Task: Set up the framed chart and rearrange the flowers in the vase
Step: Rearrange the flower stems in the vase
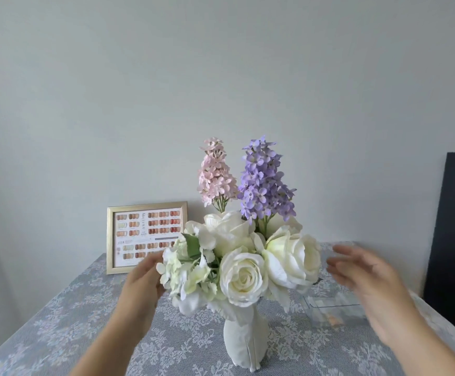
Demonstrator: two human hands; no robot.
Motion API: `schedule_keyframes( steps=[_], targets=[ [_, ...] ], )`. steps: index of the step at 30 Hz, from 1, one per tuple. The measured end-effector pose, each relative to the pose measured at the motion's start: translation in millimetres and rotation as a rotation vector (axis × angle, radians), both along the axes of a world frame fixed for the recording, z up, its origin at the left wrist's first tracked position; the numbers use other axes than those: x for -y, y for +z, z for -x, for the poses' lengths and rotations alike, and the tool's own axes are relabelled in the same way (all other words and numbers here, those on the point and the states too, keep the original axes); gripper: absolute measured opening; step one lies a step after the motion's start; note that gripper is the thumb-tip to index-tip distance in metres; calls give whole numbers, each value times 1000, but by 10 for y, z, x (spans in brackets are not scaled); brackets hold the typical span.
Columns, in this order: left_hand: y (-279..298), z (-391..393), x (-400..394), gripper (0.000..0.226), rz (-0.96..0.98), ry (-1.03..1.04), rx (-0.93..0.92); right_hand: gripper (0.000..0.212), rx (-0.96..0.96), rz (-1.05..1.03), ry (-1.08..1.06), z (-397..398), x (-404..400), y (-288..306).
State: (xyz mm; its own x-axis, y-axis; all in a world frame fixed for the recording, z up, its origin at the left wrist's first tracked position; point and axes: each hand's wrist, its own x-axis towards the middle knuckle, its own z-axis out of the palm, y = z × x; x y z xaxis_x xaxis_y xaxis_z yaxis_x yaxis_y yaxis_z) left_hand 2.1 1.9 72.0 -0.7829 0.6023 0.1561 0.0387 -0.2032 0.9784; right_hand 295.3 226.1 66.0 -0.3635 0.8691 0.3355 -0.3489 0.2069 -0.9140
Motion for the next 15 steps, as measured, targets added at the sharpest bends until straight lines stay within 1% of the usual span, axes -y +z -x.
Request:
schedule_keyframes(
  steps=[1, 3, 4, 5, 7, 10, 11, 13, 15],
  targets=[
    [-162, -46, 7, 45, 23, 1, 31, 29, 8, 28, -1, 23, 46, -125],
    [-449, -148, -1, 32, 82, -24, 74, 27, 60, 56, 43, 107, 165, -346],
    [-583, -196, -26, 24, 122, -43, 59, 27, 98, 61, 72, 164, 232, -437],
    [-707, -238, -55, 21, 171, -66, 8, 30, 134, 63, 90, 225, 298, -514],
    [-862, -359, -116, 28, 273, -130, -113, 31, 213, 45, 84, 354, 410, -637],
    [-938, -579, -179, 48, 318, -259, -228, 34, 390, -7, 133, 530, 530, -764],
    [-949, -651, -194, 49, 326, -276, -265, 37, 448, -9, 184, 578, 558, -797],
    [-971, -747, -231, 41, 324, -254, -313, 47, 543, -37, 273, 647, 610, -856],
    [-984, -795, -265, 32, 294, -242, -327, 49, 601, -112, 271, 690, 651, -894]
  ],
)
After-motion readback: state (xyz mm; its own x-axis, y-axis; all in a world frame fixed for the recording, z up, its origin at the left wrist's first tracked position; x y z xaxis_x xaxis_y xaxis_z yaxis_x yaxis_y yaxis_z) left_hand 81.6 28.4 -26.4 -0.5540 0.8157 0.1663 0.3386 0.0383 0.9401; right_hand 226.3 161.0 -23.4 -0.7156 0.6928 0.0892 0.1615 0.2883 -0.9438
